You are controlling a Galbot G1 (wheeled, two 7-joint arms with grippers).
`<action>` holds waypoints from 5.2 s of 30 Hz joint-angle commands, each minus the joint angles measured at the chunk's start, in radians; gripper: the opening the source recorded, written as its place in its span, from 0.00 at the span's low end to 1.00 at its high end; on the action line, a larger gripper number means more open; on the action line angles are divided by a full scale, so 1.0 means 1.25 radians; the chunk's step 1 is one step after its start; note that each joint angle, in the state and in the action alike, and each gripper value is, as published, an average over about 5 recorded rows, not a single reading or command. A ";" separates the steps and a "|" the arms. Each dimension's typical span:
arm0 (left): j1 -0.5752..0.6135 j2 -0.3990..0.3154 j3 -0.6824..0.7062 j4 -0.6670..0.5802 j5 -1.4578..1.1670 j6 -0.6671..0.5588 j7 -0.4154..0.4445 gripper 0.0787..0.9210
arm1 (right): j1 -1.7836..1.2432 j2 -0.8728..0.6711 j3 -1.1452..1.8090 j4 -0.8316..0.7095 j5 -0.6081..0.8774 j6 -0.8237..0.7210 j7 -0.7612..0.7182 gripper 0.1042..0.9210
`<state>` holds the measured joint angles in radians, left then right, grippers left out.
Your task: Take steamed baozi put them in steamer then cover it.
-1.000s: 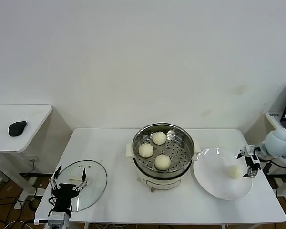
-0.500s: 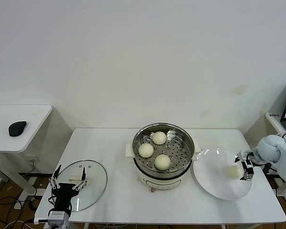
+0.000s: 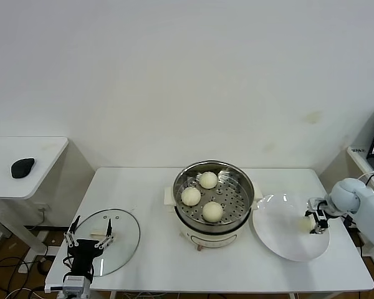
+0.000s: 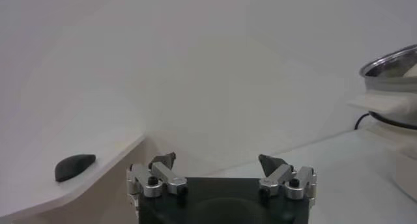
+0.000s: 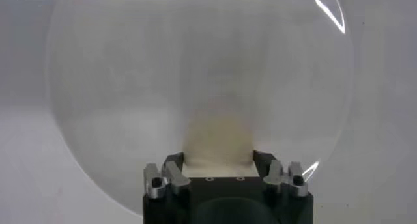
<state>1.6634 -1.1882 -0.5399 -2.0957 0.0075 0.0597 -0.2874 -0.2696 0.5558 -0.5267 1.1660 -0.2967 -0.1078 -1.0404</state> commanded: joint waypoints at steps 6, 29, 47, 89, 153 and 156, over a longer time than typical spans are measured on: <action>0.002 0.004 -0.002 -0.009 0.000 0.003 0.001 0.88 | 0.102 -0.054 -0.078 0.062 0.067 -0.037 -0.016 0.59; 0.000 -0.006 0.012 -0.032 0.003 0.003 0.003 0.88 | 0.947 0.063 -0.747 0.411 0.661 -0.300 0.125 0.62; 0.002 -0.023 0.002 -0.027 0.006 0.001 0.001 0.88 | 0.647 0.230 -0.641 0.289 0.615 -0.377 0.185 0.62; -0.013 -0.017 0.003 -0.005 0.008 -0.009 0.021 0.88 | 0.345 -0.100 -0.246 0.497 0.646 -0.343 0.423 0.88; -0.086 0.128 -0.082 0.399 0.986 -0.209 0.021 0.88 | -1.051 0.712 1.264 0.566 0.342 0.244 0.868 0.88; -0.118 0.129 -0.073 0.426 0.991 -0.209 0.024 0.88 | -1.053 0.718 1.264 0.567 0.340 0.246 0.868 0.88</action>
<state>1.6114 -1.0421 -0.6545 -1.6754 1.1570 -0.1917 -0.2565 -1.5753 1.4296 1.0253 1.8721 0.1225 0.1944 0.0270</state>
